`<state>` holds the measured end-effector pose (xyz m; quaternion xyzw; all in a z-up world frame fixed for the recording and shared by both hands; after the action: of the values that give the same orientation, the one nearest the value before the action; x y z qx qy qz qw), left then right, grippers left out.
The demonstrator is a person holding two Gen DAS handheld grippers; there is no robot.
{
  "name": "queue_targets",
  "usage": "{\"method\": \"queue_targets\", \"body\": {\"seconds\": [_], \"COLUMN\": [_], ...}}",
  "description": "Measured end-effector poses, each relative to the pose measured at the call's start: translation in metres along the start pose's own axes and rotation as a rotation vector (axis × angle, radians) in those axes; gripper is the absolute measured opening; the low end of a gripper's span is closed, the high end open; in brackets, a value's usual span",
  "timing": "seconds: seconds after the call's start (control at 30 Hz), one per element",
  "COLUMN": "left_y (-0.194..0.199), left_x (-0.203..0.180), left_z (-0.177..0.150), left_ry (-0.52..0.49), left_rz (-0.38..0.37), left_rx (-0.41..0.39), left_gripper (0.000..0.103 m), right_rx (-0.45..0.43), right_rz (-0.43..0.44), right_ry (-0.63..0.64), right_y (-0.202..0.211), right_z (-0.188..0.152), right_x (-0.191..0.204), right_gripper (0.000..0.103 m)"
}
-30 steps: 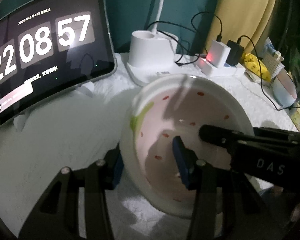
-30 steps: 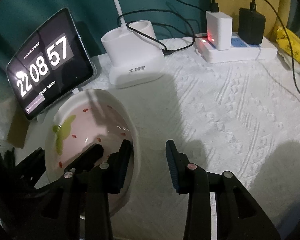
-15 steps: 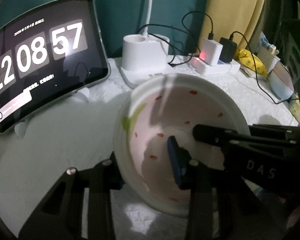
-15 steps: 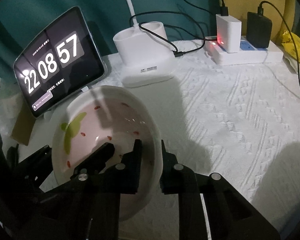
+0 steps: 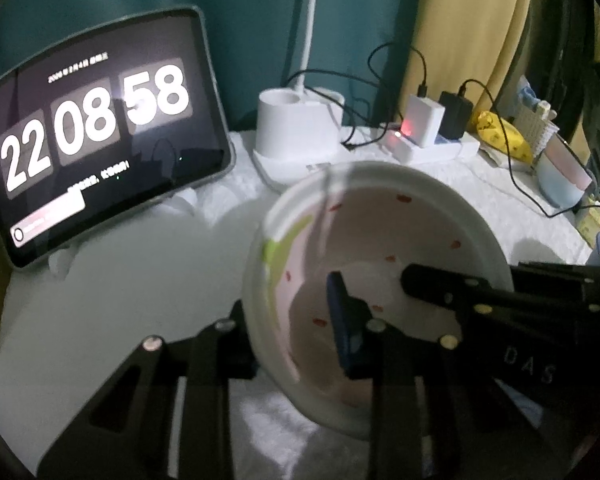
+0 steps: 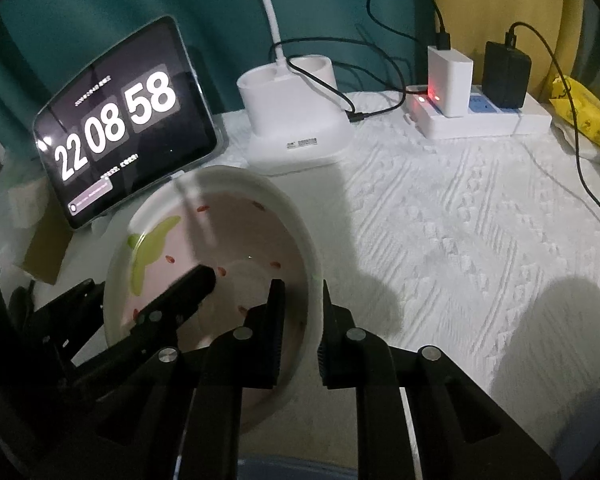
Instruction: Organize plates and bowls
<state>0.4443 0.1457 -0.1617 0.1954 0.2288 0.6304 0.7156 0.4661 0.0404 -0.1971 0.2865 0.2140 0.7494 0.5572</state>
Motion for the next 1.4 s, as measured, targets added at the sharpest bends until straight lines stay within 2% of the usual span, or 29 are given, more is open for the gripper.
{"method": "queue_targets", "body": {"seconds": [0.23,0.8,1.4], "left_y": [0.008,0.059,0.116], "left_x": [0.001,-0.011,-0.044], "left_z": [-0.001,0.004,-0.001], "left_ry": [0.015,-0.025,-0.043], "left_rz": [-0.026,-0.031,-0.035], "left_rx": [-0.009,-0.141,-0.179], "left_gripper": [0.027,0.025,0.025], "right_rx": [-0.029,-0.116,-0.185], "right_rz": [-0.012,-0.03,-0.036], "right_ry": [0.002,-0.001,-0.003], "right_y": [0.016,0.068,0.129], "right_z": [0.002,0.004,-0.007], "right_x": [0.004,0.017,0.017], "right_gripper": [0.015,0.015,0.015]}}
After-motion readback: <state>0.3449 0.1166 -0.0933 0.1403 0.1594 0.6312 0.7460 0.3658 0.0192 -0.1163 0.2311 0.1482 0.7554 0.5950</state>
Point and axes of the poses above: each gripper's, at about its wrist camera, not at the fingertips, and y roughly against the way its jaws point, x to its left, z to its top, the point moved 4 cm from there along -y, roughly the way its jaws point, and after that the axes turned 10 degrees about -x, right-handed, at the moved point
